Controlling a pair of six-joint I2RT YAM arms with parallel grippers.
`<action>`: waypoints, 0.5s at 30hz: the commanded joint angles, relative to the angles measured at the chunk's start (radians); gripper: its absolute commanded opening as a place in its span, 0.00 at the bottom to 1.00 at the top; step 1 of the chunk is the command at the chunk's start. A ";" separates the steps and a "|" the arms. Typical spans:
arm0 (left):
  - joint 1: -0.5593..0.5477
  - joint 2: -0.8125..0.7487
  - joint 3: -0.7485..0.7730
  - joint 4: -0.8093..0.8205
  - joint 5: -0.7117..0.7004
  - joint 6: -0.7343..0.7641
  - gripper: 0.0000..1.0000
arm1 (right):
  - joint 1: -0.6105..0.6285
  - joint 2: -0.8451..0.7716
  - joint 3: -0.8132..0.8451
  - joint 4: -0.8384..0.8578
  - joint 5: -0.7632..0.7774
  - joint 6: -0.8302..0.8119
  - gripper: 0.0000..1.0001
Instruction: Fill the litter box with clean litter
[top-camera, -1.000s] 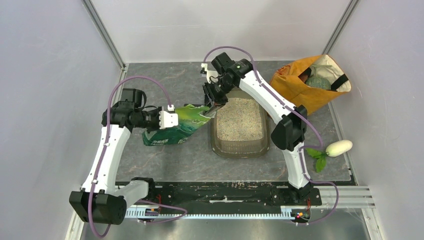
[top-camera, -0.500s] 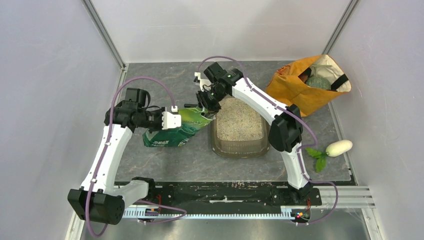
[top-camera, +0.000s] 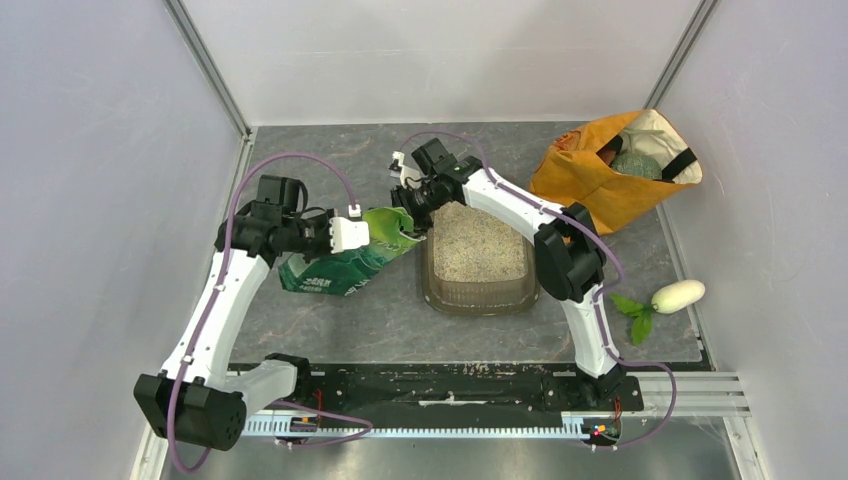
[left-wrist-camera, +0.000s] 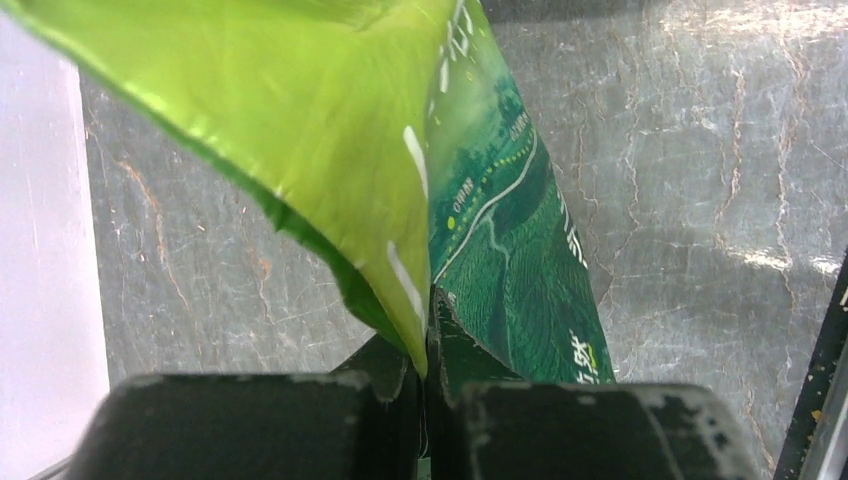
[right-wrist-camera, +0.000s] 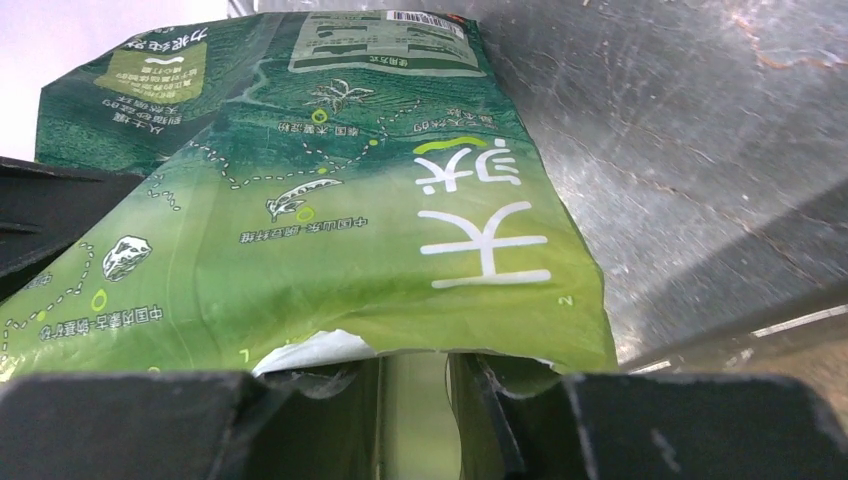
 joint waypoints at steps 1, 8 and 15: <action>-0.023 -0.009 -0.002 0.201 0.091 -0.102 0.02 | 0.038 -0.061 -0.085 0.308 -0.213 0.143 0.00; -0.022 -0.026 -0.007 0.243 0.094 -0.167 0.02 | -0.022 -0.174 -0.213 0.479 -0.295 0.238 0.00; -0.020 -0.033 0.064 0.224 0.126 -0.160 0.02 | -0.066 -0.276 -0.289 0.650 -0.346 0.375 0.00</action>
